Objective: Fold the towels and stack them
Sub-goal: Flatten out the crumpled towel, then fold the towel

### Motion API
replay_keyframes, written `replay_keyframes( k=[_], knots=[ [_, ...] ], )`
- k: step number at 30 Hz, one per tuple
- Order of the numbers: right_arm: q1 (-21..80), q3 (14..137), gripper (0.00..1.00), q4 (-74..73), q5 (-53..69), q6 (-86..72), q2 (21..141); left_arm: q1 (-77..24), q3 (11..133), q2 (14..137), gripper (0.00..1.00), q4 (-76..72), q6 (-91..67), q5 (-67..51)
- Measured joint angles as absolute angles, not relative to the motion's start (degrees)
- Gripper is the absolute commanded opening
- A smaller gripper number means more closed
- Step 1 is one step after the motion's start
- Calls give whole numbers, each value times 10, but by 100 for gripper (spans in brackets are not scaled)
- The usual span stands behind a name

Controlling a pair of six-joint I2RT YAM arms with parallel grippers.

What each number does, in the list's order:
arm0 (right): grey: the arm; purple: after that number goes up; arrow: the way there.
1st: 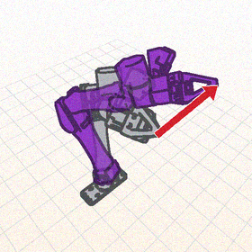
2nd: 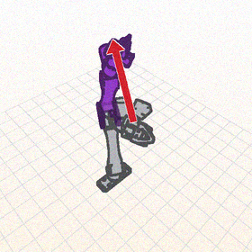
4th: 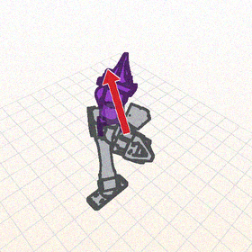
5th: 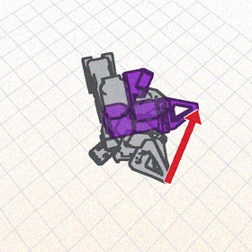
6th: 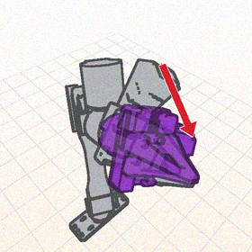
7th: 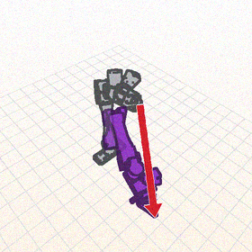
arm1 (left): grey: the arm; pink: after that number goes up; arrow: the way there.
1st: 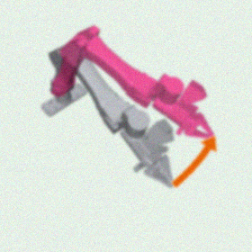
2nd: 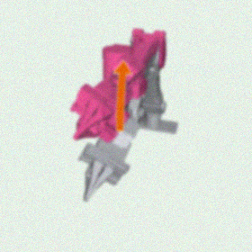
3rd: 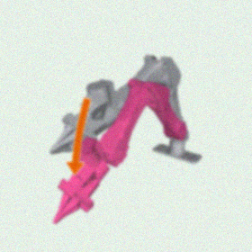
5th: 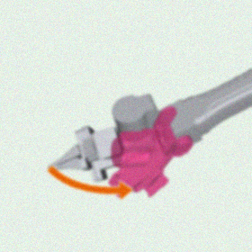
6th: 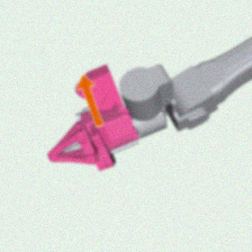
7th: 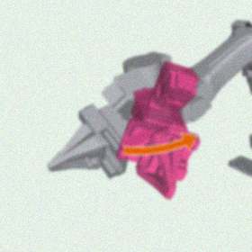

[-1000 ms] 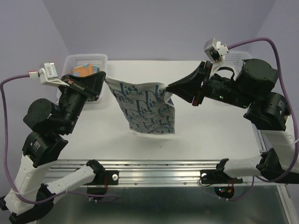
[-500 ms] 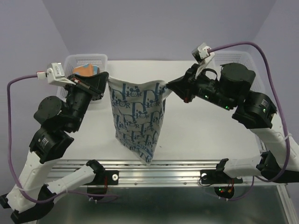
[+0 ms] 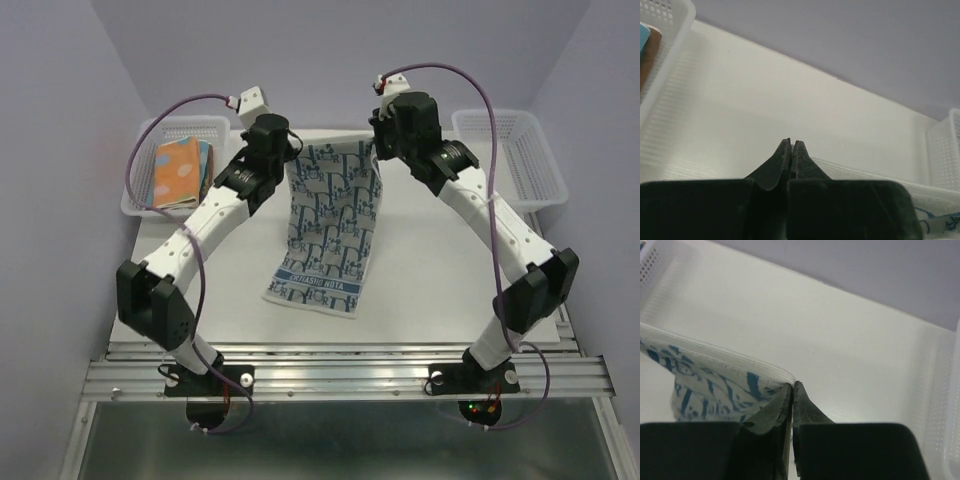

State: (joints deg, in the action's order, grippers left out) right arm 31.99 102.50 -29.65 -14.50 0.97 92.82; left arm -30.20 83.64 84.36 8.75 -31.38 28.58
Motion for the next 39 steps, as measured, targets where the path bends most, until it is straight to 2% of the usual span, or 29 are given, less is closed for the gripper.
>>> replay_keyframes(
  k=[4, 13, 17, 21, 26, 32, 39],
  knots=[
    [271, 1043, 1, -276, -94, 41, 1014, -282, 924, 983, 0, 61, -275, 283],
    [192, 1201, 1, -245, -6, 110, 1249, -246, 1173, 1255, 0, 10, -187, 270],
    [183, 1207, 1, -212, 18, 143, 1297, -239, 1229, 1327, 0, 1, -166, 265],
    [184, 1207, 1, -196, 36, 164, 1315, -229, 1232, 1350, 0, 3, -161, 266],
    [186, 1193, 1, -190, 81, 167, 1303, -219, 1147, 1323, 0, -25, -166, 267],
    [196, 1040, 1, -203, 148, 152, 1193, -223, 950, 1212, 0, -50, -204, 247],
    [236, 874, 1, -195, 167, 109, 1071, -236, 743, 1032, 0, -84, -254, 244]
  ],
)
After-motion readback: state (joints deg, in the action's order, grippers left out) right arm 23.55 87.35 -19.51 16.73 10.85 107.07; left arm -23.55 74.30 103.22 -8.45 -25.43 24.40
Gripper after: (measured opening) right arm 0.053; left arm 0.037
